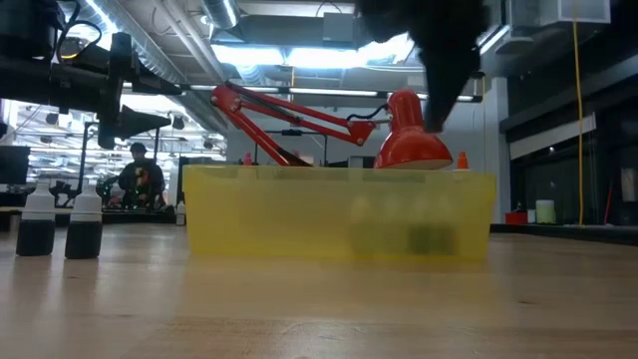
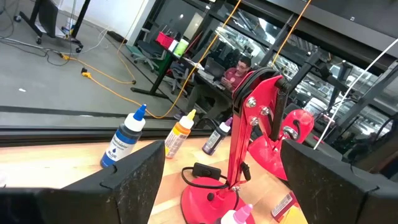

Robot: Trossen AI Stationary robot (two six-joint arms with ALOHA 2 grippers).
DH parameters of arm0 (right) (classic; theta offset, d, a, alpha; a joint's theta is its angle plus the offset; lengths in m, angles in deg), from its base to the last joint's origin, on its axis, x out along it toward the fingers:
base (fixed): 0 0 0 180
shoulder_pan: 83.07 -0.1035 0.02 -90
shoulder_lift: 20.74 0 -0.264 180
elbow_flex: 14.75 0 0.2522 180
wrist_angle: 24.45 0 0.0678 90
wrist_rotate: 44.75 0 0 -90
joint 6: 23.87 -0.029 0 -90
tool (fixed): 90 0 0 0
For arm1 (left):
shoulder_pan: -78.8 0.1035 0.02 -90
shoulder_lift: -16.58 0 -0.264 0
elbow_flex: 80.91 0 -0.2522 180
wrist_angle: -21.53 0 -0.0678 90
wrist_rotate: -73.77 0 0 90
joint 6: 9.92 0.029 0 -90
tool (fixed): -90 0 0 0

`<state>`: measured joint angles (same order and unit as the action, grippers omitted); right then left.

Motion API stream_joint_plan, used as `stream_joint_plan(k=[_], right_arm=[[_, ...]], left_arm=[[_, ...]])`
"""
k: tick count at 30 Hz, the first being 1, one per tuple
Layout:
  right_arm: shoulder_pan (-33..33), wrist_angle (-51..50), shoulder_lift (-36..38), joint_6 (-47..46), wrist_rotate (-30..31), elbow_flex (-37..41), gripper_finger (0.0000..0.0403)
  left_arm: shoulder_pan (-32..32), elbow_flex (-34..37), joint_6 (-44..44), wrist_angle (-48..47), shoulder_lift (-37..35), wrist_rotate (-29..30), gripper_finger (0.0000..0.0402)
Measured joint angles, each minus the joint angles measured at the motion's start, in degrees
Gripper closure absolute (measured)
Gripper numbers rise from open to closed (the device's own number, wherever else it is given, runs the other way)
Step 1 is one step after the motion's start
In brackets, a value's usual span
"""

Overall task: Pick & Place food coloring
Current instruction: Put the small black food bottle into the yellow bin

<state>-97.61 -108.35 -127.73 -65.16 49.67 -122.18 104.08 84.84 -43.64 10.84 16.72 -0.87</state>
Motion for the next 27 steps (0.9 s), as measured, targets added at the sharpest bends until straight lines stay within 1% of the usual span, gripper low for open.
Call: stream_joint_plan(k=[4,10,17,27], right_arm=[[3.43,1.94,-2.29,3.77,0.66,-0.02,0.032],[6.02,5.99,-6.11,5.81,0.51,-0.02,0.0319],[6.57,8.26,-9.92,6.01,0.36,0.04,0.0319],[6.55,12.31,-14.18,6.03,-2.02,0.07,0.0319]], left_arm=[[0.0,0.0,0.0,0.0,0.0,0.0,0.0089],[0.0,0.0,0.0,0.0,0.0,0.0,0.009],[0.0,0.0,0.0,-0.01,0.0,0.0,0.009],[0.0,0.0,0.0,0.0,0.0,0.0,0.009]])
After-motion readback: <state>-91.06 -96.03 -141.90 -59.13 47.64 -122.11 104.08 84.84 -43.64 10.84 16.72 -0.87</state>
